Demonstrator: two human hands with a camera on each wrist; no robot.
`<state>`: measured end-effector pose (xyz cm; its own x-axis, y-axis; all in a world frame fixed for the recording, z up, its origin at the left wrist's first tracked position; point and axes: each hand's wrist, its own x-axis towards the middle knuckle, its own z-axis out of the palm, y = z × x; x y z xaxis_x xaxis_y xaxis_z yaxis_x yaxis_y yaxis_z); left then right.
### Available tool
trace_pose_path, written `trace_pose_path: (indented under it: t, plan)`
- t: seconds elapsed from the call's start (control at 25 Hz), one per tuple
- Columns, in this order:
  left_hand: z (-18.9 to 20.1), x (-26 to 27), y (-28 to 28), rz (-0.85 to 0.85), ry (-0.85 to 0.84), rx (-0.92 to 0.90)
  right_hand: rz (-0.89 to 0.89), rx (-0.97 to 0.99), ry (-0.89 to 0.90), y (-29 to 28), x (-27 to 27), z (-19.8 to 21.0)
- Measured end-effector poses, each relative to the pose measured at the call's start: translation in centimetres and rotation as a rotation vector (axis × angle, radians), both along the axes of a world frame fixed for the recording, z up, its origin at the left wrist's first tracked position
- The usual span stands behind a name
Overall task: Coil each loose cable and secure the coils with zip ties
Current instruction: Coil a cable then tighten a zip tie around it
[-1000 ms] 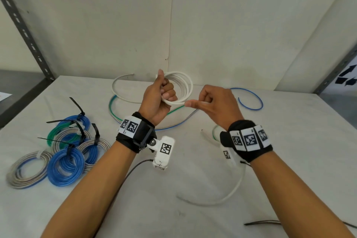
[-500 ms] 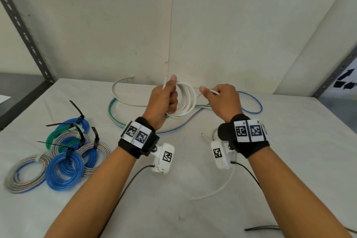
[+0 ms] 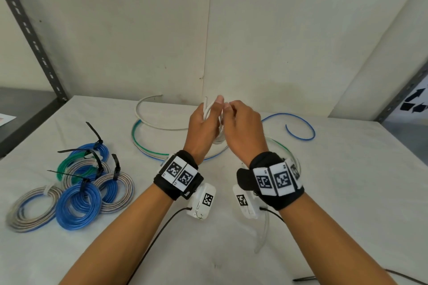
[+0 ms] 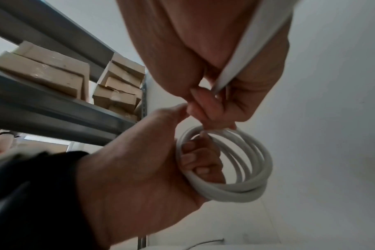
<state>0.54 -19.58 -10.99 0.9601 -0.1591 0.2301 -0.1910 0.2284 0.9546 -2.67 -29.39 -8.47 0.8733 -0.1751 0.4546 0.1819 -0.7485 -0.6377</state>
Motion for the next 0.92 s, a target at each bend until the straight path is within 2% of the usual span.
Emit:
trace_pose_path:
  t: [0.08, 0.16, 0.24, 0.28, 0.4, 0.52, 0.64, 0.8, 0.92]
  plan:
    - [0.1, 0.2, 0.3, -0.060, 0.067, -0.057, 0.117, -0.122, 0.108, 1.1, -1.0, 0.1]
    - [0.3, 0.6, 0.8, -0.105, 0.151, -0.123, 0.183, -0.409, 0.200, 1.8, -1.8, -0.5]
    - [0.3, 0.9, 1.1, -0.138, 0.217, -0.182, 0.138, -0.649, 0.181, 1.9, -1.9, -1.4]
    - [0.3, 0.9, 1.1, -0.156, 0.237, -0.200, 0.121, -0.678, 0.129, 1.7, -1.8, -1.6]
    - [0.7, 0.4, 0.9, -0.262, 0.279, -0.201, 0.118, -0.649, -0.054, 0.9, -1.6, -2.1]
    - [0.3, 1.1, 1.3, -0.242, 0.323, -0.178, 0.185, -0.586, -0.142, 0.2, -1.7, -2.8]
    - [-0.1, 2.6, 1.9, -0.210, 0.423, -0.396, 0.169, -0.552, -0.259, -1.1, -2.2, -3.2]
    - [-0.1, 2.9, 1.8, -0.204, 0.443, -0.574, 0.212, -0.360, -0.229, -2.6, -1.8, -3.1]
    - [-0.2, 2.6, 1.2, -0.194, 0.428, -0.543, 0.311, -0.236, -0.155, -1.7, -2.0, -3.4]
